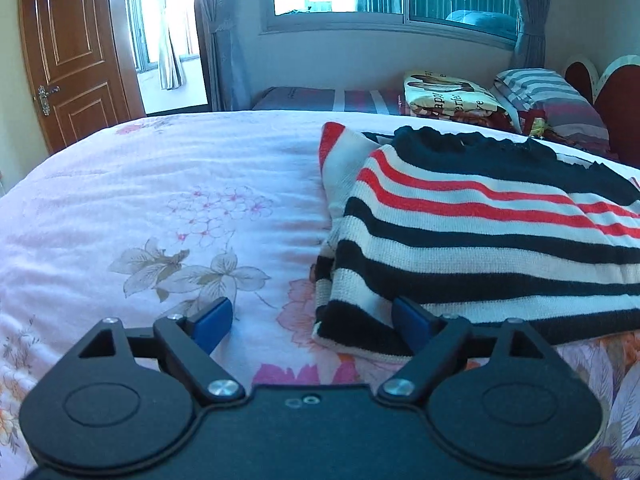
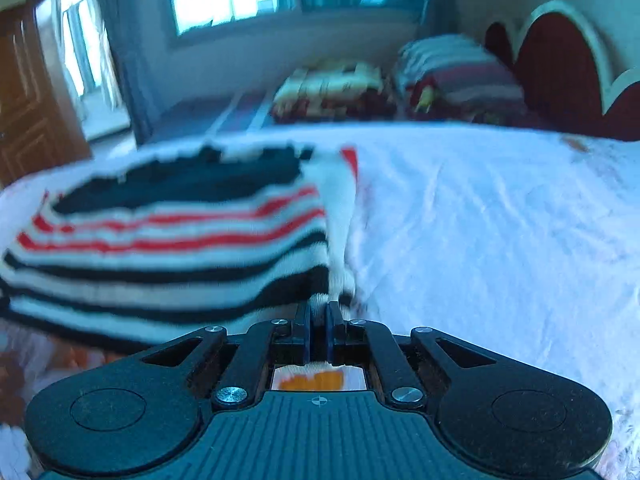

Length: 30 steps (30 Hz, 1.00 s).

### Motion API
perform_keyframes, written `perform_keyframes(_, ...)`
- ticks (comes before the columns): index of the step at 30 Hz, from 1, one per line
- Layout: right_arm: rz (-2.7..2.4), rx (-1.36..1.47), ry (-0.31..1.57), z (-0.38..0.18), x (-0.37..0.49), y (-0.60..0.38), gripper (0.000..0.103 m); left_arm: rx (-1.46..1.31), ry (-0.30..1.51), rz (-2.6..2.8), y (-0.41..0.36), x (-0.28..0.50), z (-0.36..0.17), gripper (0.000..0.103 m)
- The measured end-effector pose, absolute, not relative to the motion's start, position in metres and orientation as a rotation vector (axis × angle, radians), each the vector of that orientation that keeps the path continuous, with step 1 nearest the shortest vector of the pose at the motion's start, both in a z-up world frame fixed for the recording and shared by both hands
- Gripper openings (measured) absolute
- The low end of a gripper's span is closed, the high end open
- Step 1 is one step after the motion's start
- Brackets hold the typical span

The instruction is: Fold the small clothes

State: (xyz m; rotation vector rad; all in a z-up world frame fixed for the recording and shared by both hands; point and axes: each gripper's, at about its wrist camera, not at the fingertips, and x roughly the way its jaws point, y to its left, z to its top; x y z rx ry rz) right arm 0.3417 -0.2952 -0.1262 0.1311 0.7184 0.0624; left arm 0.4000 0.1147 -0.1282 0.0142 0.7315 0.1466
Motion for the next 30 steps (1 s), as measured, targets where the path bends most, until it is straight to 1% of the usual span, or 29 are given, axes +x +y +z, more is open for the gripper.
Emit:
perform_keyframes(2,0.007,0.11,0.645,-0.116,0.334,-0.291,0.005,0.013,0.732,0.143,0.116,0.4,-0.128,0.089)
perform_keyframes(5,0.022,0.122,0.598,-0.111,0.332,-0.284,0.005,0.016,0.731,0.141,0.116,0.401,-0.129,0.09)
perform_keyframes(8,0.086,0.104,0.657,-0.124,0.336,-0.273,0.005,0.014,0.729,0.139,0.117,0.4,-0.129,0.091)
perform_keyframes(11,0.063,0.072,0.795,-0.151,0.345,-0.27,0.004,0.009,0.729,0.134,0.118,0.4,-0.129,0.091)
perform_keyframes(14,0.07,0.087,0.796,-0.145,0.347,-0.274,0.004,0.001,0.73,0.128,0.122,0.401,-0.13,0.093)
perform_keyframes(18,0.077,0.109,0.808,-0.135,0.349,-0.277,0.005,-0.034,0.749,0.136,0.131,0.4,-0.124,0.093)
perform_keyframes(19,0.076,0.129,0.797,-0.132,0.347,-0.281,0.005,-0.062,0.742,0.14,0.135,0.395,-0.119,0.091)
perform_keyframes(21,0.077,0.148,0.774,-0.127,0.341,-0.284,0.005,-0.134,0.705,0.15,0.146,0.381,-0.11,0.083)
perform_keyframes(22,0.081,0.153,0.763,-0.124,0.338,-0.285,0.005,-0.187,0.697,0.154,0.152,0.374,-0.106,0.068)
perform_keyframes(23,0.089,0.16,0.75,-0.123,0.335,-0.285,0.005,-0.265,0.697,0.147,0.159,0.367,-0.105,0.058)
perform_keyframes(25,0.111,0.184,0.728,-0.122,0.337,-0.282,0.005,-0.452,0.705,0.087,0.168,0.356,-0.108,0.057)
perform_keyframes(27,0.138,0.216,0.707,-0.116,0.338,-0.278,0.005,-0.601,0.72,0.021,0.168,0.354,-0.12,0.058)
perform_keyframes(28,0.152,0.232,0.7,-0.113,0.339,-0.276,0.005,-0.652,0.734,0.006,0.165,0.357,-0.126,0.059)
perform_keyframes(29,0.171,0.25,0.696,-0.111,0.342,-0.273,0.005,-0.679,0.721,0.004,0.161,0.36,-0.129,0.063)
perform_keyframes(30,0.197,0.267,0.7,-0.109,0.346,-0.269,0.005,-0.7,0.703,0.004,0.159,0.365,-0.13,0.064)
